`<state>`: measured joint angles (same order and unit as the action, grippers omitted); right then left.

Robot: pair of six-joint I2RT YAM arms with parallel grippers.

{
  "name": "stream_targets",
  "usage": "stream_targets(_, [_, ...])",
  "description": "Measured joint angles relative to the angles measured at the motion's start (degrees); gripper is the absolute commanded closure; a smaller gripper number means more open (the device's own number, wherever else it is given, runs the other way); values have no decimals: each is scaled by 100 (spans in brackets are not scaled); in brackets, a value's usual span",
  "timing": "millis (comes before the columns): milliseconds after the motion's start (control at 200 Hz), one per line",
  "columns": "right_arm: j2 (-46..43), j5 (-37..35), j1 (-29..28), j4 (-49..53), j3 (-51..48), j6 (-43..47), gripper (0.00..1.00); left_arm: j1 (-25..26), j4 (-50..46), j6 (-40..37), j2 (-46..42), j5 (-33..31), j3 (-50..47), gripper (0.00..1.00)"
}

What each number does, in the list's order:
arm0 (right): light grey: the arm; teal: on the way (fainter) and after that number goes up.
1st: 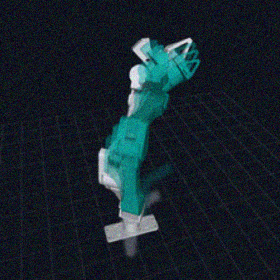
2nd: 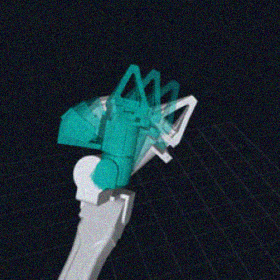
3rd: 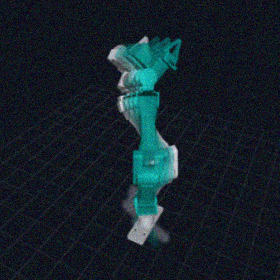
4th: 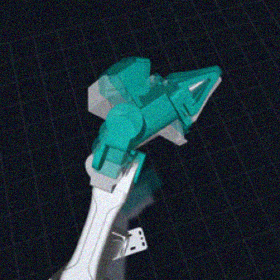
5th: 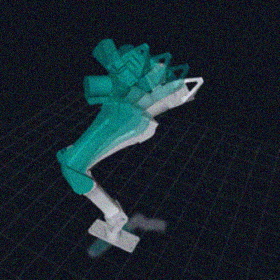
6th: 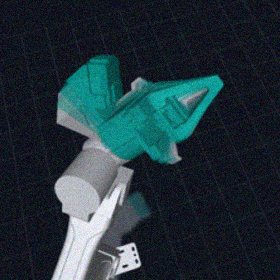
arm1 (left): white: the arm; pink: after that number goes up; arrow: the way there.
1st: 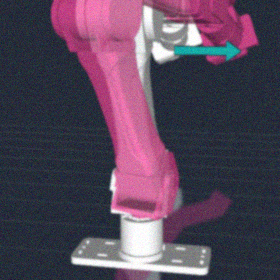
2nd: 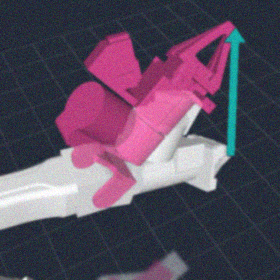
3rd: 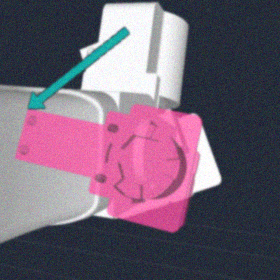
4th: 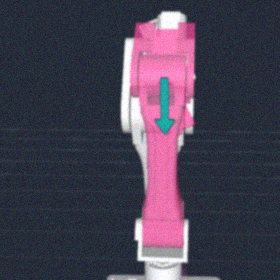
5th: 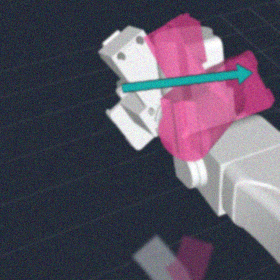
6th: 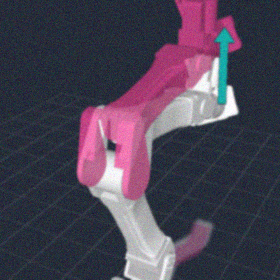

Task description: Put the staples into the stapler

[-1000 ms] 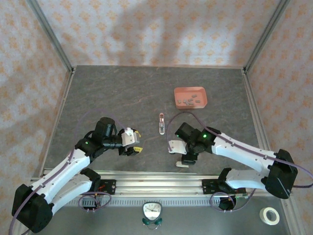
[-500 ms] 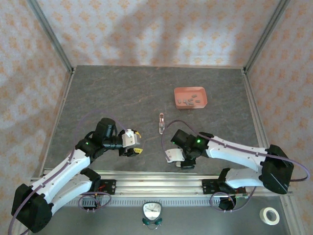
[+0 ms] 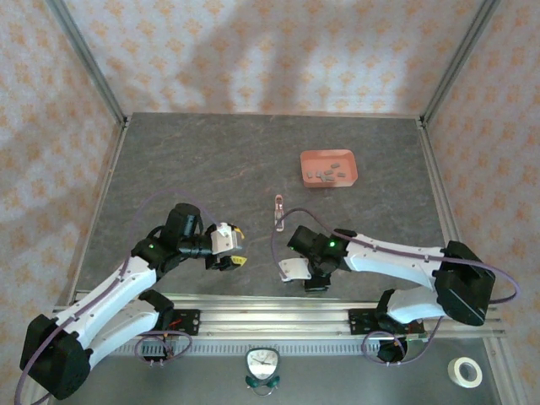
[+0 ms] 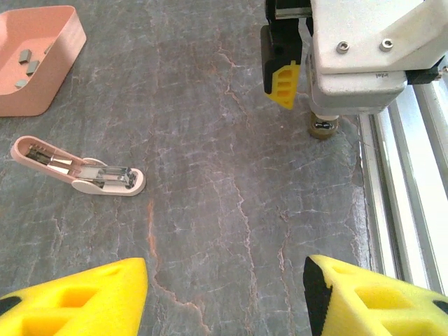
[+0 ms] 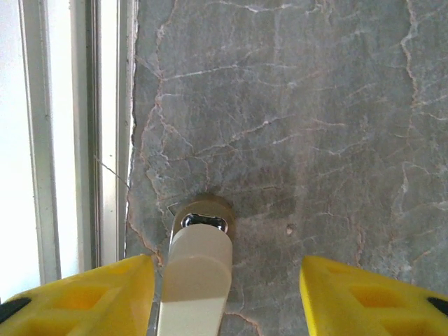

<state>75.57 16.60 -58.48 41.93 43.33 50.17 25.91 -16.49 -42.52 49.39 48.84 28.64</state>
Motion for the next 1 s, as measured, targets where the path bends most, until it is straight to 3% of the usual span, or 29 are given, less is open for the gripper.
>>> stream_targets(180, [142, 46, 0, -7, -9, -46, 46, 0, 0, 0, 26, 17, 0, 39])
stream_targets(726, [212, 96, 0, -269, -151, -396, 75, 42, 4, 4, 26, 20, 0, 39])
stream_targets(1001, [-597, 83, 2, -575, -155, -533, 85, 42, 2, 63, 26, 22, 2, 38])
